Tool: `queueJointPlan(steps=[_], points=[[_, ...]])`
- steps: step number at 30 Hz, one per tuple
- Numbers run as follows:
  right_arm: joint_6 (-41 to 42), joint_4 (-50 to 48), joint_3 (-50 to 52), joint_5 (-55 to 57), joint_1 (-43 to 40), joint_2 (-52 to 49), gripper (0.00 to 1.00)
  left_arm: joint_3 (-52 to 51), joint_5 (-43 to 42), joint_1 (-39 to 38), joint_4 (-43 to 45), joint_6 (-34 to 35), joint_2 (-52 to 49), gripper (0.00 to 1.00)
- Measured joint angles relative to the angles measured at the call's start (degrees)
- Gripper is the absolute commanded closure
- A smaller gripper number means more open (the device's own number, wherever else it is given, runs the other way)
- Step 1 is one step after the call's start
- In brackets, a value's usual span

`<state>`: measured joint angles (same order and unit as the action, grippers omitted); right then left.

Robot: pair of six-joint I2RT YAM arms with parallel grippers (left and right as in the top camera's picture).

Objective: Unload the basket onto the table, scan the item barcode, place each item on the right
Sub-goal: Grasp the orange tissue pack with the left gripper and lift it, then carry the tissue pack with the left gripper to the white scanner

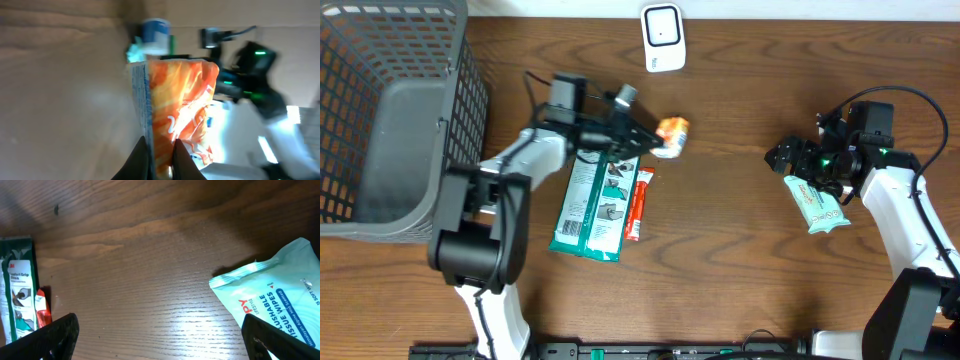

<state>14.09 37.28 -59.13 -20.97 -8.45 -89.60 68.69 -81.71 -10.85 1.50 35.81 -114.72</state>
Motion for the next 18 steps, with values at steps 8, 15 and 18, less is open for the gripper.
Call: queueJointPlan(steps=[8,15,18], points=[[-0.02,0.00,0.00,0.00,0.00,0.00,0.01,-0.37,-5.29,2.56,0.17,6.05,8.28,0.93],[-0.02,0.00,0.00,0.02,0.00,0.00,0.01,-0.61,-6.54,3.37,8.24,11.13,28.81,0.93],[0.00,0.00,0.00,0.00,0.00,0.00,0.01,-0.57,-7.04,3.30,12.96,16.15,35.63,0.93]])
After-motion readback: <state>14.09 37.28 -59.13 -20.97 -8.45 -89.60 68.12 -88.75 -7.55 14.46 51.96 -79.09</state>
